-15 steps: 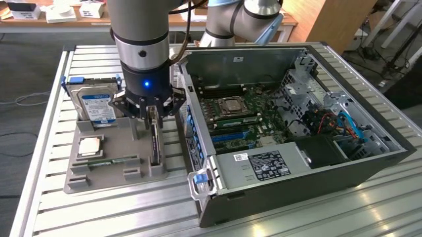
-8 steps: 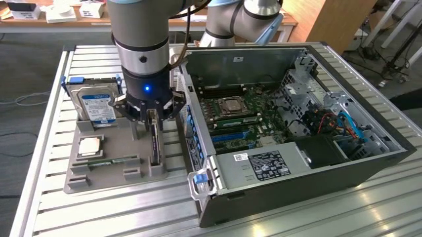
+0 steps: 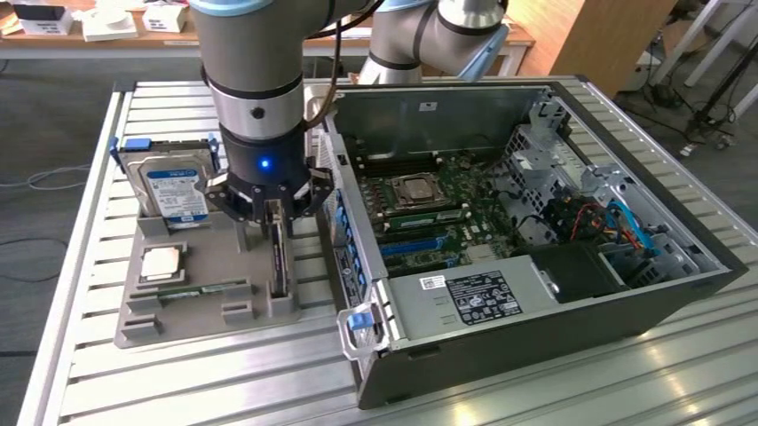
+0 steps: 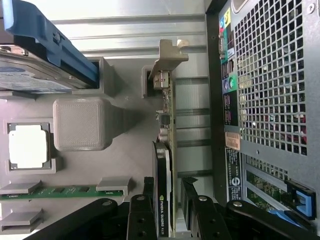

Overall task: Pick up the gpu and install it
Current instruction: 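Pick up the gpu and move the gpu toward the slot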

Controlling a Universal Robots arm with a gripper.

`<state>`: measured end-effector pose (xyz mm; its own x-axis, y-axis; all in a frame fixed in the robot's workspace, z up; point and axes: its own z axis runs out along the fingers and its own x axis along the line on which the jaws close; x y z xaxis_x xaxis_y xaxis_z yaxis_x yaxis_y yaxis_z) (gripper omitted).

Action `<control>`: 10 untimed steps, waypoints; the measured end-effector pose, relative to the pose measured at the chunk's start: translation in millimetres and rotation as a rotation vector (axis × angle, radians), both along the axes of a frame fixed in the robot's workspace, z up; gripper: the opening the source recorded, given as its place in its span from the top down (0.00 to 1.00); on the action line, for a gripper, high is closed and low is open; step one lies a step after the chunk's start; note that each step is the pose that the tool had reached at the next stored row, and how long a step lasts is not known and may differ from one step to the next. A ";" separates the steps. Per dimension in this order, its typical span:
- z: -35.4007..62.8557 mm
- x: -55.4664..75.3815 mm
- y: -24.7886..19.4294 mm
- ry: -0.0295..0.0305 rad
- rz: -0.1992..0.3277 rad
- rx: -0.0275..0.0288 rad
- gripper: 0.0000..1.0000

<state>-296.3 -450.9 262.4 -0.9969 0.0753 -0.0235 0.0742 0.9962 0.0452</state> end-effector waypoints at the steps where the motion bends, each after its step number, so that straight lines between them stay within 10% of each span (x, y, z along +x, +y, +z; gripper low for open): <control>1: -1.1 0.0 0.0 0.0001 0.000 -0.0001 0.64; 10: -8.4 0.0 0.0 0.0001 0.000 0.0000 0.64</control>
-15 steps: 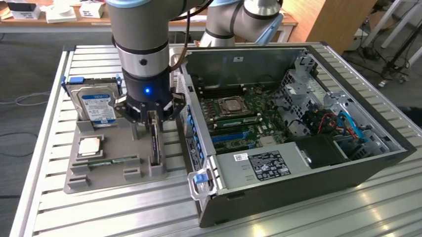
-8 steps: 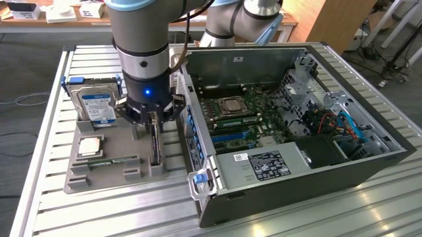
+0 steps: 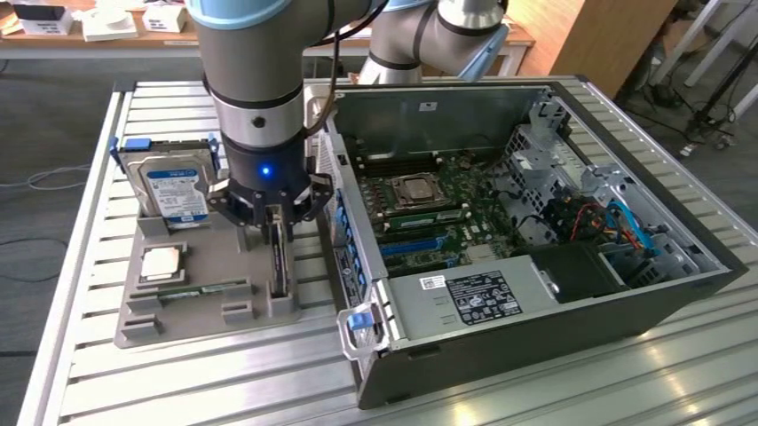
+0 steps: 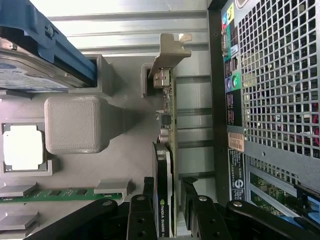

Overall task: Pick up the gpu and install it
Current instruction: 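Pick up the gpu and move the gpu toward the slot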

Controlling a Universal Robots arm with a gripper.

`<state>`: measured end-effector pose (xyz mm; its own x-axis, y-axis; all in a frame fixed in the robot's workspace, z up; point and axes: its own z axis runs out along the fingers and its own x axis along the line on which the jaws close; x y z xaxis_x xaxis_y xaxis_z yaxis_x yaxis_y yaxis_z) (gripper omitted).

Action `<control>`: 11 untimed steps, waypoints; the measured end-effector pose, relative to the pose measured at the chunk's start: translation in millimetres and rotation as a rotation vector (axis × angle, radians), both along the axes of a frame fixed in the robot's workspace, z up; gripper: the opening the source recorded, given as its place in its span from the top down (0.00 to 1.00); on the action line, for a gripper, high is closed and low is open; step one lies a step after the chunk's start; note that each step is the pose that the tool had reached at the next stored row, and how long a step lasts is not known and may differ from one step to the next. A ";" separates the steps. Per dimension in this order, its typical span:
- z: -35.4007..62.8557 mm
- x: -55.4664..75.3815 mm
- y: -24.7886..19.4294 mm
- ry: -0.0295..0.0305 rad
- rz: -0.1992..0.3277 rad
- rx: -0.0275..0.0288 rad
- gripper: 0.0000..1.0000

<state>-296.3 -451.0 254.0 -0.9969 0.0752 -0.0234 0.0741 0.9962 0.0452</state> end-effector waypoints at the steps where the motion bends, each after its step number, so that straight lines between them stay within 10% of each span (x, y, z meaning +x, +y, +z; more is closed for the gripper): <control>1: -0.6 0.0 0.0 0.0000 0.000 -0.0001 0.64; 11: -7.8 0.0 0.0 0.0003 0.000 -0.0003 0.64</control>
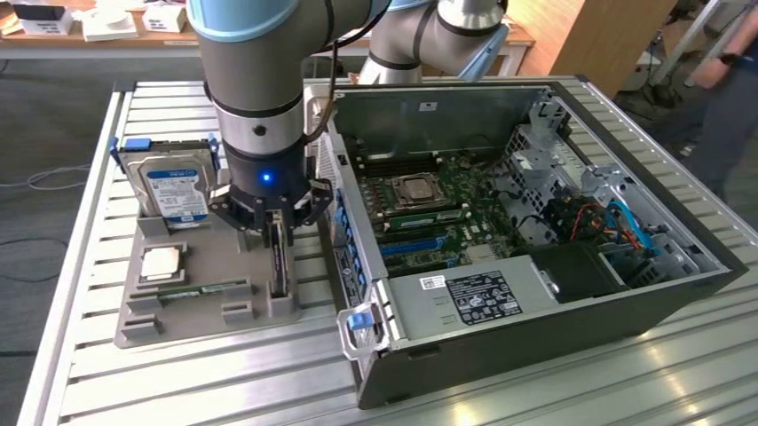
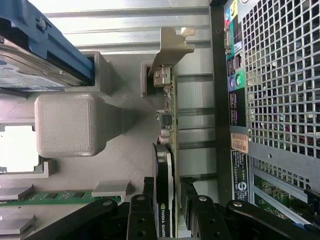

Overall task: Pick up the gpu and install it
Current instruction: 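Pick up the gpu and move the gpu toward the slot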

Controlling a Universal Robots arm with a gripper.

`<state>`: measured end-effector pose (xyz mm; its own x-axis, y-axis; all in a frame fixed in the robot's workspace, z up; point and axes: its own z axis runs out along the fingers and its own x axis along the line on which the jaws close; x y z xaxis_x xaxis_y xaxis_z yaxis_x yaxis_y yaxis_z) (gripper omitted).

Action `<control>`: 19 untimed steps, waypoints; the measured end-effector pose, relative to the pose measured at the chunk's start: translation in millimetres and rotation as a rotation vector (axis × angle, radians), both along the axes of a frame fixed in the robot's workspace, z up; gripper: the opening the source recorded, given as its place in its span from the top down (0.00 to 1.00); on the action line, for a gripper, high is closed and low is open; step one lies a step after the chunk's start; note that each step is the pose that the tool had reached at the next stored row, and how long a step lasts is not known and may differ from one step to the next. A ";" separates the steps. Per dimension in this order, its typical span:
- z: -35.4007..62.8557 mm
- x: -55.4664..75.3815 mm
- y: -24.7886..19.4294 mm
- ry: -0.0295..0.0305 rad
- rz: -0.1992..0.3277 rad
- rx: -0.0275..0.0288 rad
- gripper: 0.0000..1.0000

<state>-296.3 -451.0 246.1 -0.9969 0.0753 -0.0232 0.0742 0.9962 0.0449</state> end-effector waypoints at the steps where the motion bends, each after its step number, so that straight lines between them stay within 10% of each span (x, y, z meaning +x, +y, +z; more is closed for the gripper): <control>1: 0.0 0.0 0.0 0.0000 0.000 0.0000 0.64; 19: -4.9 0.0 1.7 -0.0002 0.000 0.0016 0.64</control>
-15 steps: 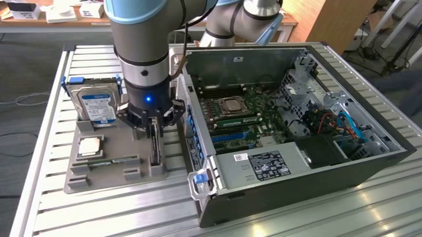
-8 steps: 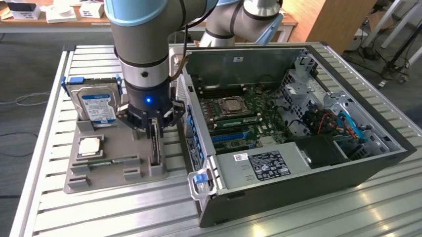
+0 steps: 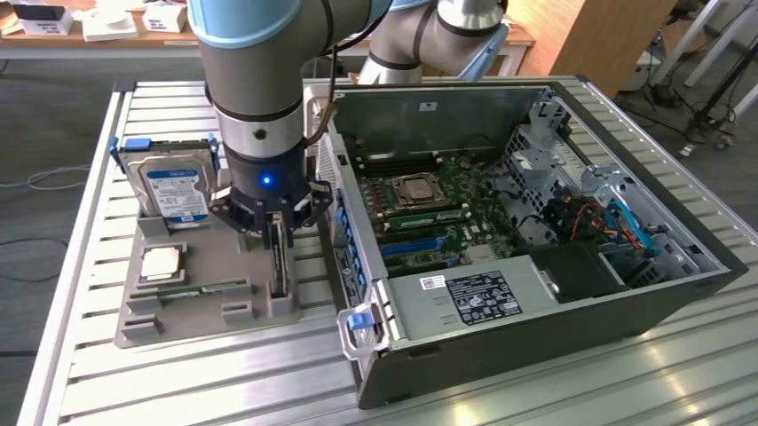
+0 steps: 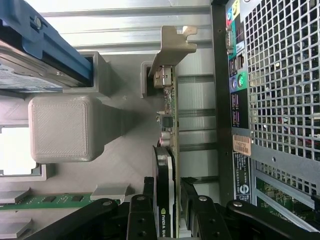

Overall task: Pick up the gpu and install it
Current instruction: 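Pick up the gpu and move the gpu toward the slot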

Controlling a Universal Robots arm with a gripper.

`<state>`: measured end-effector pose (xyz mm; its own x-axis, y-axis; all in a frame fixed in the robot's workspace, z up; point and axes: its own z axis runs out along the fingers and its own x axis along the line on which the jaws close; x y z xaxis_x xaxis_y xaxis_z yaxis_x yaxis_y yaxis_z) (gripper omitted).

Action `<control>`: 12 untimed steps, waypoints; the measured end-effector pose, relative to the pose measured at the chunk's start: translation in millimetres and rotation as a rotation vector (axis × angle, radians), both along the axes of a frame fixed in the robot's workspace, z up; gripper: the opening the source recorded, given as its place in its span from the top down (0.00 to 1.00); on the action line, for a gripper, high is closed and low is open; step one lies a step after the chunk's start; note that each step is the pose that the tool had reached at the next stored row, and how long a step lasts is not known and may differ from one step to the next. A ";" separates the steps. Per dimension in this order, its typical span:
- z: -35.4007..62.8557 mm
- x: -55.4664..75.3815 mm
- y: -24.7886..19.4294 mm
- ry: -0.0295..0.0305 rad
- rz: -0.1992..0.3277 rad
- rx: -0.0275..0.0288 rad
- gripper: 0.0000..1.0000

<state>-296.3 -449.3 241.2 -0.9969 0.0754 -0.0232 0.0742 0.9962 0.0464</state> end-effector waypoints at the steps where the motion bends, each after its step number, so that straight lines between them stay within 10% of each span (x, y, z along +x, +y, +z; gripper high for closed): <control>1: -0.1 -0.1 0.8 0.0000 0.000 0.0000 0.64; 12: -0.5 -0.7 1.2 0.0000 0.000 0.0000 0.64</control>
<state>-297.1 -448.1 240.8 -0.9969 0.0753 -0.0233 0.0742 0.9962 0.0465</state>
